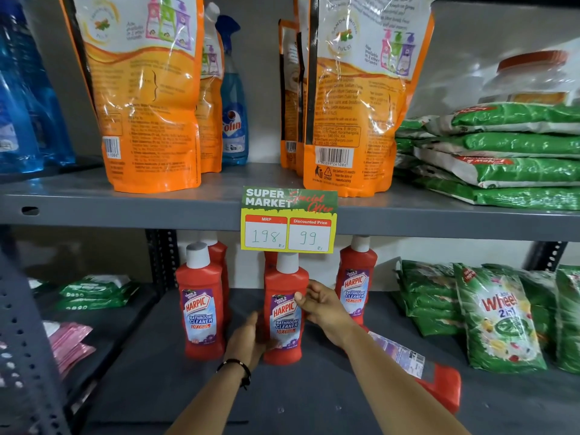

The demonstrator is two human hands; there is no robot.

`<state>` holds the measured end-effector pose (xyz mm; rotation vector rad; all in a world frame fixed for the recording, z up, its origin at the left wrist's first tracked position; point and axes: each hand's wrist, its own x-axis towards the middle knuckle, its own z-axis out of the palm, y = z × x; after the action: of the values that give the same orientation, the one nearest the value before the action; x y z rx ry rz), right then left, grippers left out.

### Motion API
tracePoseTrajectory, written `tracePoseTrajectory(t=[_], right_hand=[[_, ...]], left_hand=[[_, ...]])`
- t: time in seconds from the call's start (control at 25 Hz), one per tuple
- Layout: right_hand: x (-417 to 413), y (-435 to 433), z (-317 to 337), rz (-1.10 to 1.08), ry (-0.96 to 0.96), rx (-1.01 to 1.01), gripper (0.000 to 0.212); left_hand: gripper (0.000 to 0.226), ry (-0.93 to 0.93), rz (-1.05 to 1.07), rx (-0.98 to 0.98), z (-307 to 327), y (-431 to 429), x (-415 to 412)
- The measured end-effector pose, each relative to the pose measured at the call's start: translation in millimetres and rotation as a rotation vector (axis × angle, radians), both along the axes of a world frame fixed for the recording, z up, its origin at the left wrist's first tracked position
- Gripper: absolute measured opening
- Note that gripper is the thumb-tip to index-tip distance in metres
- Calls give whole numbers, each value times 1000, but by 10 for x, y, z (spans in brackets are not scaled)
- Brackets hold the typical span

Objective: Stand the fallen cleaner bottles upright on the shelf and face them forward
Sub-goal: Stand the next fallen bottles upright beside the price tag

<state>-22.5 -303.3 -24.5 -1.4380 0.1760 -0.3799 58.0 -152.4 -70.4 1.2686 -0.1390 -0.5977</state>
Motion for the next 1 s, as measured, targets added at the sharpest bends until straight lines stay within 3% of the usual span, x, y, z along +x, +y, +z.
tracePoseTrajectory(t=[0.08, 0.16, 0.28, 0.36, 0.48, 0.68, 0.84, 1.0], right_hand=[[-99, -111, -8, -116, 19, -37, 37], [-265, -331, -56, -349, 121, -250, 28], [-639, -644, -143, -554, 440, -648, 22], [-889, -731, -150, -536, 569, -773, 28], [-1118, -840, -170, -476, 604, -986, 42], [-1266, -968, -173, -386, 597, -1080, 62], [-1446, -1264, -352, -158, 862, -1112, 89], [-1558, -1459, -532, -38, 946, -1124, 94]], left_hand=[[20, -454, 102, 343, -73, 109, -167], [31, -703, 123, 564, -172, 182, -435], [14, -708, -124, 561, -223, 13, -682], [8, -938, -230, 569, -161, -228, -681], [21, -1191, -277, 596, 140, -602, -635], [49, -1203, -421, 759, 367, -1055, -616], [75, -1010, -574, 820, 124, -1418, -728], [82, -785, -492, 958, -103, -1665, -876]])
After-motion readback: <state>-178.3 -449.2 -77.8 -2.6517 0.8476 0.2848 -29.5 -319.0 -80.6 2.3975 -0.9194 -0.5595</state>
